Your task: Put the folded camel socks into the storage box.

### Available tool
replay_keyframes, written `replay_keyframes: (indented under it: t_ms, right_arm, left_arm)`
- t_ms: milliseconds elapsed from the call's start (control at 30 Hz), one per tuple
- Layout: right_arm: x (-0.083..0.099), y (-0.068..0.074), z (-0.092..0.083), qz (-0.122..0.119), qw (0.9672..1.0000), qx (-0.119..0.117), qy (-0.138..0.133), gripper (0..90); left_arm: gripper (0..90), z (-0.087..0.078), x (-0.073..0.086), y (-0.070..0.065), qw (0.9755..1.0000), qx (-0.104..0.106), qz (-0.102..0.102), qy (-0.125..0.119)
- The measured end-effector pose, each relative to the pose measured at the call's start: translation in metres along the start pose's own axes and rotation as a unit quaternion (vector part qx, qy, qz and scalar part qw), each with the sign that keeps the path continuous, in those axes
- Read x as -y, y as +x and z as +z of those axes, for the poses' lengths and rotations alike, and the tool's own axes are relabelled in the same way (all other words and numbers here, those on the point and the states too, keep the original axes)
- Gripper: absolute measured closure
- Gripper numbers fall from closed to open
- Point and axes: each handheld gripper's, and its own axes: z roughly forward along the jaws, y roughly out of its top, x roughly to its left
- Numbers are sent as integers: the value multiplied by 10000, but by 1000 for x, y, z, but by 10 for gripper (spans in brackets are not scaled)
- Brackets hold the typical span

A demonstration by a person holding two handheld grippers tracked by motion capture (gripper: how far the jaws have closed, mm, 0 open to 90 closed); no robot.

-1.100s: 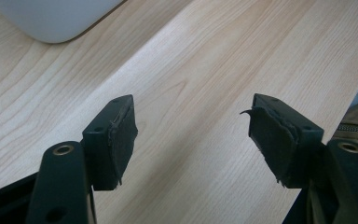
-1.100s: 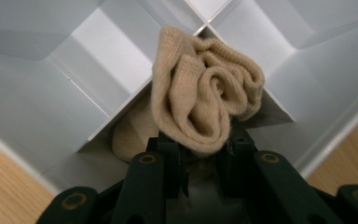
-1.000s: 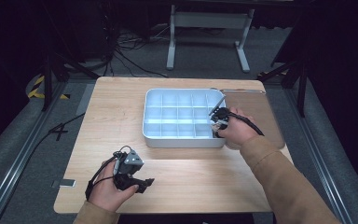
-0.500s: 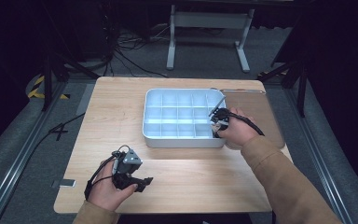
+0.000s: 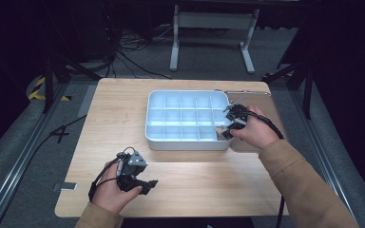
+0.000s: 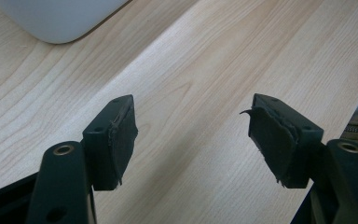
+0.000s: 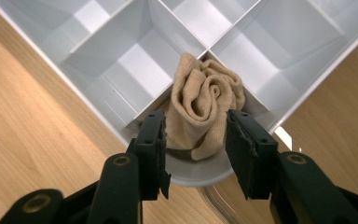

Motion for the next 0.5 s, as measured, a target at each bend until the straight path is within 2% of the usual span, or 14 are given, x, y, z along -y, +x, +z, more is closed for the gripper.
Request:
replay_keyframes:
  t_ms: [100, 200, 233, 267, 300, 333, 367, 500]
  right_arm:
    - [4, 1, -14, 30, 9996, -41, -276, 580]
    - [11, 1, -28, 2, 9982, -59, -593, 555]
    - [15, 2, -36, -10, 9968, -79, -790, 550]
    - [15, 2, -36, -10, 9968, -79, -790, 550]
    - [20, 4, -43, -47, 9951, -158, -977, 540]
    - [20, 4, -43, -47, 9951, -158, -977, 540]
    - [25, 6, -48, -90, 9931, -232, -1142, 531]
    - [32, 10, -53, -185, 9907, -310, -1315, 521]
  left_arm:
    - [333, -3, -2, -3, 10000, -25, -23, -67]
    - [336, -7, -3, -4, 10000, -52, 48, -67]
    - [337, -7, -3, -5, 9999, -42, -10, -101]
    - [337, -8, -4, -5, 9999, -34, -15, -97]
    - [340, -9, -4, -5, 9999, -39, 6, -119]
    - [341, -9, -4, -5, 9999, -39, 6, -119]
    - [341, -9, -4, -5, 9999, -21, -15, -133]
    - [347, -11, -4, -6, 9999, -22, -38, -138]
